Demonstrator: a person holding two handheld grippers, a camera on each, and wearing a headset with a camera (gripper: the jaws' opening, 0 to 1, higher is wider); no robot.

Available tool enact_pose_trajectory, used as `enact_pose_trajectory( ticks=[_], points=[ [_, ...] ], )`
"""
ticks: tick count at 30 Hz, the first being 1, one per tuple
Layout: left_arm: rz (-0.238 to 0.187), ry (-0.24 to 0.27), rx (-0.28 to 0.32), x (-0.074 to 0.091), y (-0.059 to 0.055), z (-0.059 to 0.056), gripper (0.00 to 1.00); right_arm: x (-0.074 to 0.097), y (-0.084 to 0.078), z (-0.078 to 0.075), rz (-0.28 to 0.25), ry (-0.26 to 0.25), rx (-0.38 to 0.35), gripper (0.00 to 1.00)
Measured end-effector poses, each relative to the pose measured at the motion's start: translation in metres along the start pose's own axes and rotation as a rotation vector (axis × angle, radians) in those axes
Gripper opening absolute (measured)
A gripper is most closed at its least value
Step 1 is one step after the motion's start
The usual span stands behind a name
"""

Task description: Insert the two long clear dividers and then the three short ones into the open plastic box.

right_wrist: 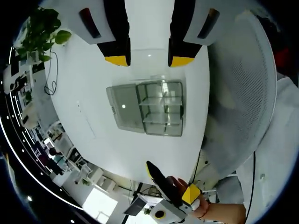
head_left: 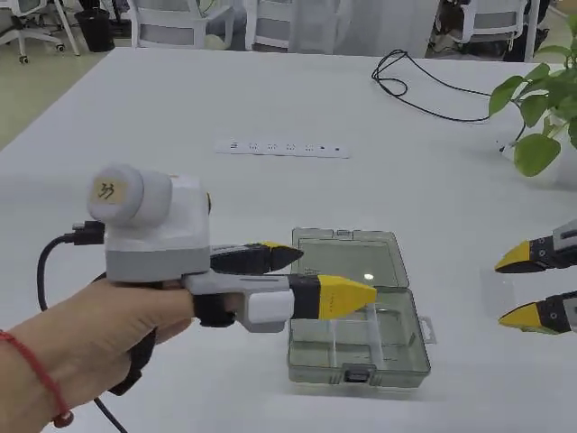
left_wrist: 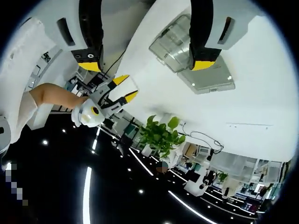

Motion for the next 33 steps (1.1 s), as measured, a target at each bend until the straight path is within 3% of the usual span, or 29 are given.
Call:
enact_pose_trajectory(
  ticks=[9, 14, 24, 33],
  points=[
    [0.050, -0.048, 0.137, -0.018, -0.006, -0.019, 0.61, 0.003, 0.020, -0.002, -0.021, -0.020, 0.032, 0.33],
    [0.065, -0.058, 0.231, -0.029, -0.009, -0.026, 0.51, 0.005, 0.037, 0.005, -0.029, -0.022, 0.040, 0.33],
    [0.122, -0.083, 0.318, -0.048, -0.022, -0.041, 0.40, 0.006, 0.067, 0.025, -0.057, -0.002, 0.042, 0.33],
    [0.141, -0.082, 0.376, -0.057, -0.026, -0.042, 0.24, 0.006, 0.076, 0.030, -0.055, 0.010, 0.059, 0.33]
  ],
)
Point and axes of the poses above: the centre of the closed fingertips' face, and the gripper's own axes: x roughly backward along the fingers, z roughly to its left, y roughly out of its top, the point moved 5 cm from there along x, roughly backward along the fingers, and after that the axes turned 6 degrees about y, right-handed, at the moved point
